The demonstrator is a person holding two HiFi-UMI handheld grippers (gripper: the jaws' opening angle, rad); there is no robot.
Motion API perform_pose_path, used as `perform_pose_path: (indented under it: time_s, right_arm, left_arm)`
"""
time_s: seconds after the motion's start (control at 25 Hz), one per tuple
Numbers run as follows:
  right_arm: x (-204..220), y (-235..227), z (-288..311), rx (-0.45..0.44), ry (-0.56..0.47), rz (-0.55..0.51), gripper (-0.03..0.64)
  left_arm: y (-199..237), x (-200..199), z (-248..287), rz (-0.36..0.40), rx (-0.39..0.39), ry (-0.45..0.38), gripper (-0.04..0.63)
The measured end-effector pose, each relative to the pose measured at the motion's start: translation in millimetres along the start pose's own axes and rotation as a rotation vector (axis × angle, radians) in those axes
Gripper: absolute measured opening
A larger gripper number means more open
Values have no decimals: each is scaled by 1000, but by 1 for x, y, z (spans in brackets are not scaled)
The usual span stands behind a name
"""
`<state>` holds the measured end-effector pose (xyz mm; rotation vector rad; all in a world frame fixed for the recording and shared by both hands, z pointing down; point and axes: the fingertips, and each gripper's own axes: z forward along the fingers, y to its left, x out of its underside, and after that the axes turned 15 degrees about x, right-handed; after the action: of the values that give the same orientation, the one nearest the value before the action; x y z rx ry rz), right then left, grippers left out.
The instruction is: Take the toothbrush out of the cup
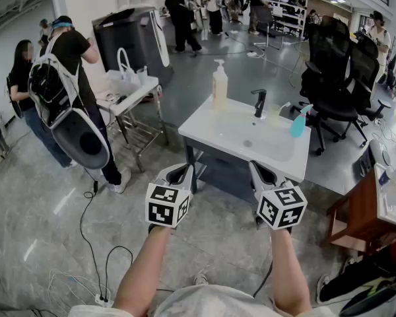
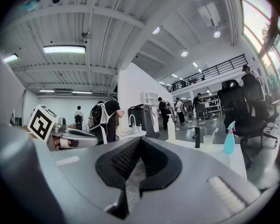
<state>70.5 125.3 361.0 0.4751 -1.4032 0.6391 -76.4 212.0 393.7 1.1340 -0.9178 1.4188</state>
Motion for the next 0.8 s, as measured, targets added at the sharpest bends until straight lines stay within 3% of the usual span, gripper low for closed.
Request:
perform_pose_path:
  time_s: [0.8]
  right_arm:
    - [12,-9,18,107,16,-13,35]
  left_arm:
    - [18,6,33,11,90,1,5]
